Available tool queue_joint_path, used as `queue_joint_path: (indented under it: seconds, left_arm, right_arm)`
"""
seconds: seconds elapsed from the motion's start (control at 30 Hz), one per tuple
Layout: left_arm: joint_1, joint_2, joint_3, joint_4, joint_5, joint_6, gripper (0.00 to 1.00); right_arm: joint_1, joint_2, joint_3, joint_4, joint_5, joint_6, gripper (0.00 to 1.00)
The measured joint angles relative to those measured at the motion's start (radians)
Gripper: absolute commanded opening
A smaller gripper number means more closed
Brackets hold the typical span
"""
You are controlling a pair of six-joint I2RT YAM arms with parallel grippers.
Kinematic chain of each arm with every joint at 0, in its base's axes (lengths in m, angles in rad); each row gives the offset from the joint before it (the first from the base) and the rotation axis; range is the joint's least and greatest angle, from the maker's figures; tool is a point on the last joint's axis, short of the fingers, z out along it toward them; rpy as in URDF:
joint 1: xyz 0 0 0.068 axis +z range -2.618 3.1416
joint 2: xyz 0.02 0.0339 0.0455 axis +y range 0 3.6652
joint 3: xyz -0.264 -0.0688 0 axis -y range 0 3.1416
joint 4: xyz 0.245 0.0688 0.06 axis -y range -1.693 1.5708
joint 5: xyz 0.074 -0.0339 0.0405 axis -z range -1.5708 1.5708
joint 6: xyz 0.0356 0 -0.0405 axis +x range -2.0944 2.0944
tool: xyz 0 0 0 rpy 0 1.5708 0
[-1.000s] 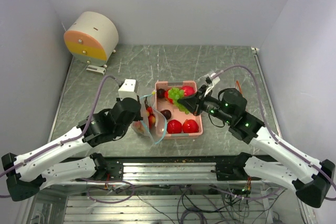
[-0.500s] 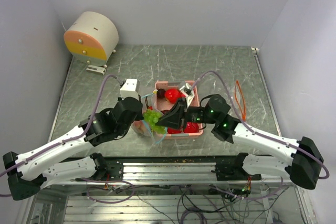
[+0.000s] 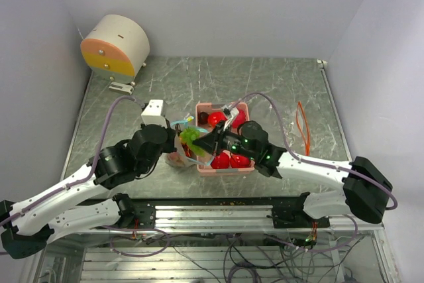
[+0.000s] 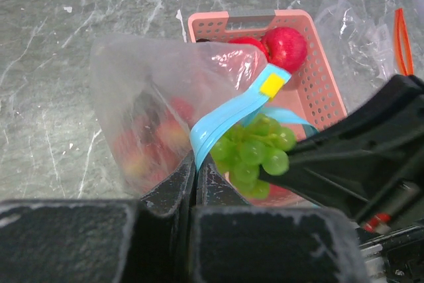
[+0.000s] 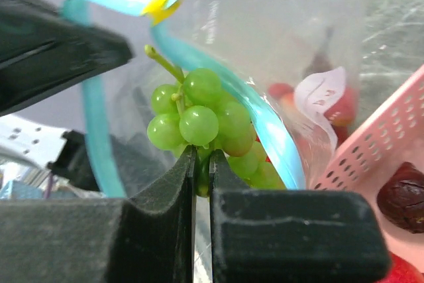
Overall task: Place the food in the zip-top bag and seal the zipper
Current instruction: Place the fake fruit in the zipper food storage bag, then pick up the fake fruit from the bin.
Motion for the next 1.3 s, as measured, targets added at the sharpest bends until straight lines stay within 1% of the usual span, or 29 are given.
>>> queue_joint_path:
  seconds: [0.1, 0.17, 0.2, 0.23, 0.33, 0.43, 0.57, 0.67, 0.77, 0.83, 0.9, 0.97, 1.13, 1.3]
  left_arm:
    - [0.0, -0.02, 0.0, -0.01, 0.0, -0.002, 0.07]
    - [0.0, -0.024, 0.0, -0.015, -0.002, -0.001, 0.07]
    - [0.0, -0.024, 0.0, -0.016, -0.002, -0.001, 0.07]
    - [0.0, -0.021, 0.0, -0.017, -0.002, -0.001, 0.07]
    - [0.0, -0.007, 0.0, -0.018, -0.003, -0.001, 0.07]
    - [0.0, 0.014, 0.001, -0.024, -0.011, -0.001, 0.07]
    - [0.0, 0.026, 0.016, -0.056, -0.043, -0.009, 0.07]
    - [0.0, 0.021, 0.046, -0.104, -0.088, -0.024, 0.07]
    - [0.0, 0.001, 0.073, -0.161, -0.139, -0.041, 0.07]
    - [0.0, -0.026, 0.084, -0.194, -0.167, -0.049, 0.07]
    - [0.0, -0.061, 0.085, -0.209, -0.188, -0.051, 0.07]
    - [0.0, -0.085, 0.085, -0.216, -0.198, -0.051, 0.07]
    - [0.0, -0.105, 0.085, -0.218, -0.205, -0.05, 0.07]
    - [0.0, -0.091, 0.082, -0.216, -0.203, -0.043, 0.07]
  right_arm:
    - [0.011, 0.058, 0.061, -0.072, 0.053, -0.037, 0.5]
    - [0.04, 0.085, 0.119, -0.137, 0.092, -0.079, 0.81]
    - [0.062, 0.092, 0.149, -0.17, 0.113, -0.105, 0.98]
    - [0.088, 0.092, 0.174, -0.199, 0.134, -0.134, 1.0]
    - [0.152, 0.072, 0.216, -0.259, 0.188, -0.195, 1.0]
    - [0.18, 0.012, 0.218, -0.324, 0.237, -0.234, 1.0]
    - [0.18, -0.114, 0.211, -0.401, 0.347, -0.256, 1.0]
    - [0.175, -0.217, 0.202, -0.463, 0.472, -0.247, 1.0]
    - [0.129, -0.258, 0.209, -0.532, 0.564, -0.217, 1.0]
    - [0.058, -0.228, 0.229, -0.589, 0.574, -0.195, 1.0]
    - [-0.011, -0.158, 0.248, -0.629, 0.557, -0.178, 0.99]
    - [-0.053, -0.085, 0.254, -0.655, 0.535, -0.167, 0.99]
    - [-0.09, 0.122, 0.257, -0.704, 0.447, -0.161, 0.95]
    - [-0.093, 0.228, 0.257, -0.692, 0.373, -0.169, 0.92]
